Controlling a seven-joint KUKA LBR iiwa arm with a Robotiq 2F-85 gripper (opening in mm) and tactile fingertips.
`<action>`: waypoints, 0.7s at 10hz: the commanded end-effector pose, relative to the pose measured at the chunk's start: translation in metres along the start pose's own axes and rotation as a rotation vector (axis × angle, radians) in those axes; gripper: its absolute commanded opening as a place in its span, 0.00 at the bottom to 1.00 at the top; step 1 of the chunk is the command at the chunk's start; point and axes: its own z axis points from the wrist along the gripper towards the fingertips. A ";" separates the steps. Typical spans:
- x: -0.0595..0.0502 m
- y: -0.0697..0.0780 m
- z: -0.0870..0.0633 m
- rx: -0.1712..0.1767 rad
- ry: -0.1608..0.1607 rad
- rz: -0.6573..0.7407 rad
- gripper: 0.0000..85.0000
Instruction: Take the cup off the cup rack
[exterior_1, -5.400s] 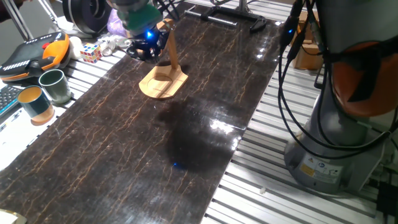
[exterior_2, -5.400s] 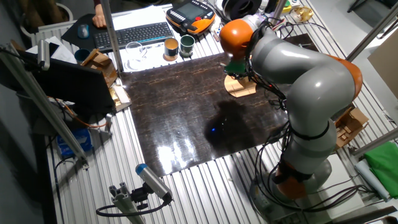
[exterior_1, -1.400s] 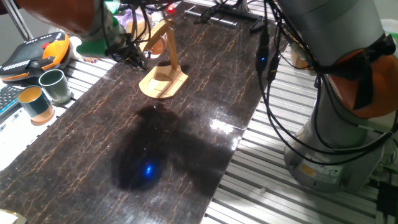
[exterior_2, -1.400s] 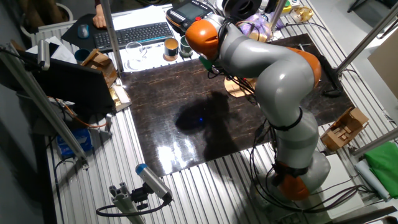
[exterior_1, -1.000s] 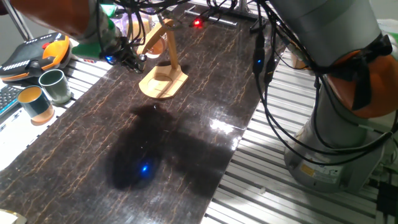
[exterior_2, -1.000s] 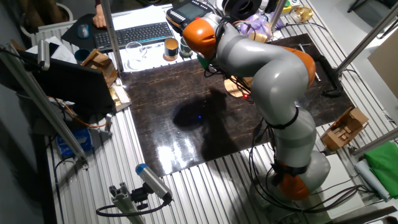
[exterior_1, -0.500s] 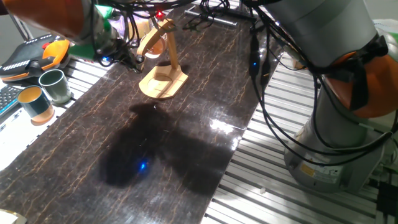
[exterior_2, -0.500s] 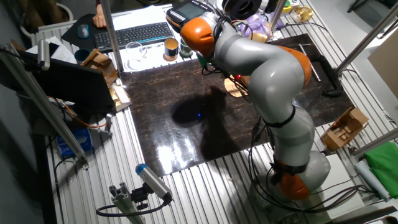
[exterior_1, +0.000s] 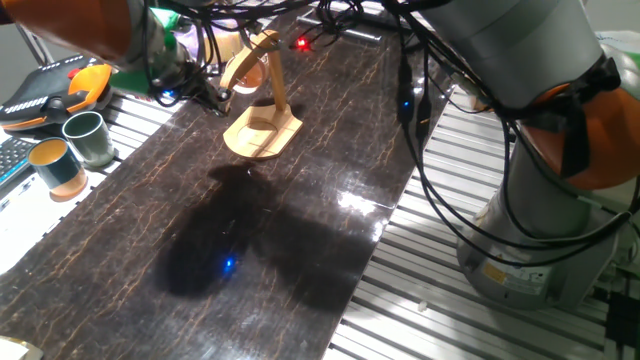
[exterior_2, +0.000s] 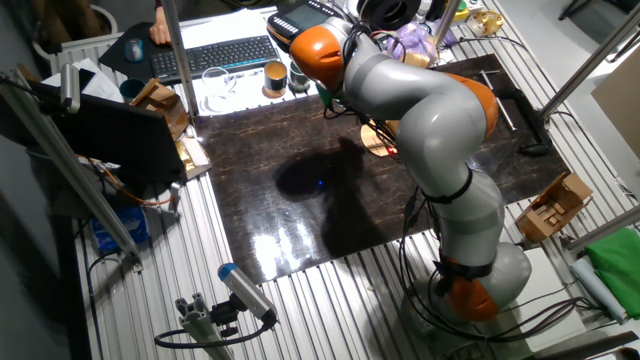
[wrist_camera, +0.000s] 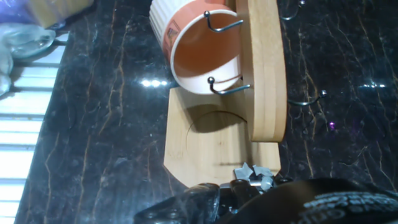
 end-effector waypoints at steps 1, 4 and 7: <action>0.000 -0.001 0.000 -0.001 0.003 -0.004 0.01; 0.000 -0.001 0.000 -0.028 -0.003 -0.013 0.01; 0.000 -0.001 0.000 -0.049 -0.027 0.012 0.01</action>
